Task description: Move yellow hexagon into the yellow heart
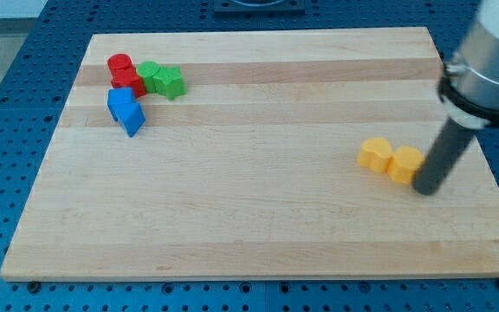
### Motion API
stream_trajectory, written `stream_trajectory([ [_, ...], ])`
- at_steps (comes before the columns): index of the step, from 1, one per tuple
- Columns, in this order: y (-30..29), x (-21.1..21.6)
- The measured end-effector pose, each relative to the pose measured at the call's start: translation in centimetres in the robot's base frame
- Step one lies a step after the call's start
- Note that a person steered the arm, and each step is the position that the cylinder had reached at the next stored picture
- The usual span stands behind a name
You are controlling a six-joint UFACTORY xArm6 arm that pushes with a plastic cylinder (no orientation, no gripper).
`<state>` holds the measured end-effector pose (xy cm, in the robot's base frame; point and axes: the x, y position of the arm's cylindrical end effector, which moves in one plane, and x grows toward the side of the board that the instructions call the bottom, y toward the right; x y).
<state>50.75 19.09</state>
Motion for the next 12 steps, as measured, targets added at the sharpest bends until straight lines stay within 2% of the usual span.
stream_trajectory([
  [3, -10.2, -6.2],
  [4, -11.6, -6.8],
  [6, -11.6, -6.8],
  [7, -10.7, -4.1],
  [8, -9.1, 1.6],
  [9, -8.7, 1.6],
  [10, -1.8, 1.6],
  [12, -0.4, 1.0],
])
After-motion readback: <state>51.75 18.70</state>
